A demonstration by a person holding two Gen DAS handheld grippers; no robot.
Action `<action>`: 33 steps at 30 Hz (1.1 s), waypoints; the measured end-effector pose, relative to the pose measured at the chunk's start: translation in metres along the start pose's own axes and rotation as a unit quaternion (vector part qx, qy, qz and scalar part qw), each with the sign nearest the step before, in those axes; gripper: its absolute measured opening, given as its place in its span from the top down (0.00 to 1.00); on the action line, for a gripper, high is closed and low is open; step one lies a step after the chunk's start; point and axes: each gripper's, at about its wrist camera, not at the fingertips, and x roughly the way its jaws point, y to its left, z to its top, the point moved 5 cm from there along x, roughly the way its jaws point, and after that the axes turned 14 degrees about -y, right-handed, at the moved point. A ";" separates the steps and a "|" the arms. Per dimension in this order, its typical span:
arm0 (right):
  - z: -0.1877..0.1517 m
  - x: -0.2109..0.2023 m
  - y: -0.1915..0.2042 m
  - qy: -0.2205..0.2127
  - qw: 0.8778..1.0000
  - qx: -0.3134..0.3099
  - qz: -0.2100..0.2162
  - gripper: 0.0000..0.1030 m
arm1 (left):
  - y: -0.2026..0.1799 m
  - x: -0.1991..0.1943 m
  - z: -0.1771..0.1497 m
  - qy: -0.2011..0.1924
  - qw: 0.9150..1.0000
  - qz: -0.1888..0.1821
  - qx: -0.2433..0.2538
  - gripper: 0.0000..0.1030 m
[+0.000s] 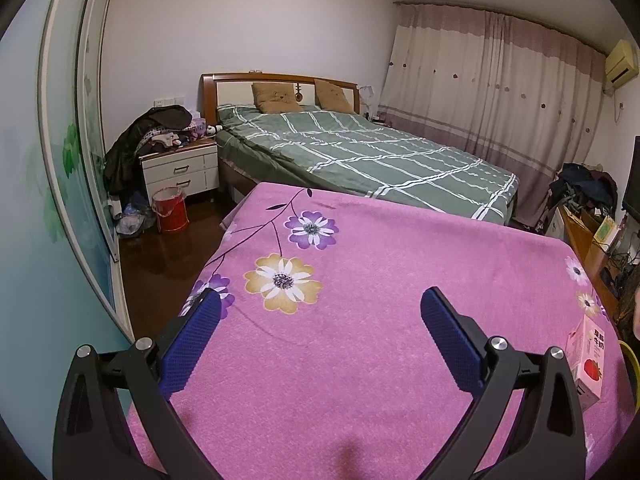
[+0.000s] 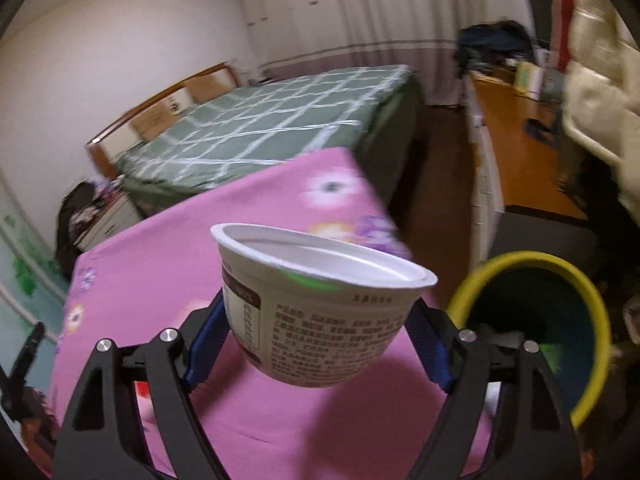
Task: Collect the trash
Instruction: 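Carry the yogurt cup over the yellow bin and open the right gripper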
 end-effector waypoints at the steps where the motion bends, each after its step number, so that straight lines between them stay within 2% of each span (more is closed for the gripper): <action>1: 0.000 -0.004 -0.017 -0.002 1.000 0.009 -0.015 0.25 | 0.000 0.000 0.000 0.002 1.000 0.000 0.000 0.05; 7: -0.002 -0.015 -0.094 0.007 0.996 0.031 -0.079 0.25 | -0.001 0.000 0.000 0.004 1.000 -0.002 0.000 0.05; 14: -0.016 -0.016 -0.142 0.019 0.992 0.035 -0.123 0.25 | -0.007 0.000 -0.002 0.004 1.000 -0.012 0.012 0.05; 16: -0.019 -0.018 -0.151 0.014 0.990 0.040 -0.133 0.20 | -0.011 0.001 -0.003 0.005 1.000 -0.015 0.020 0.05; 17: -0.021 -0.014 -0.153 0.014 0.990 0.042 -0.134 0.17 | -0.013 0.001 -0.004 0.006 1.000 -0.016 0.023 0.05; 27: -0.025 -0.015 -0.142 -0.003 0.991 0.039 -0.130 0.15 | -0.022 -0.002 -0.006 0.004 0.999 -0.031 0.041 0.05; 33: -0.023 -0.020 -0.132 -0.022 0.991 0.029 -0.132 0.15 | -0.044 -0.009 -0.007 0.011 0.996 -0.074 0.056 0.05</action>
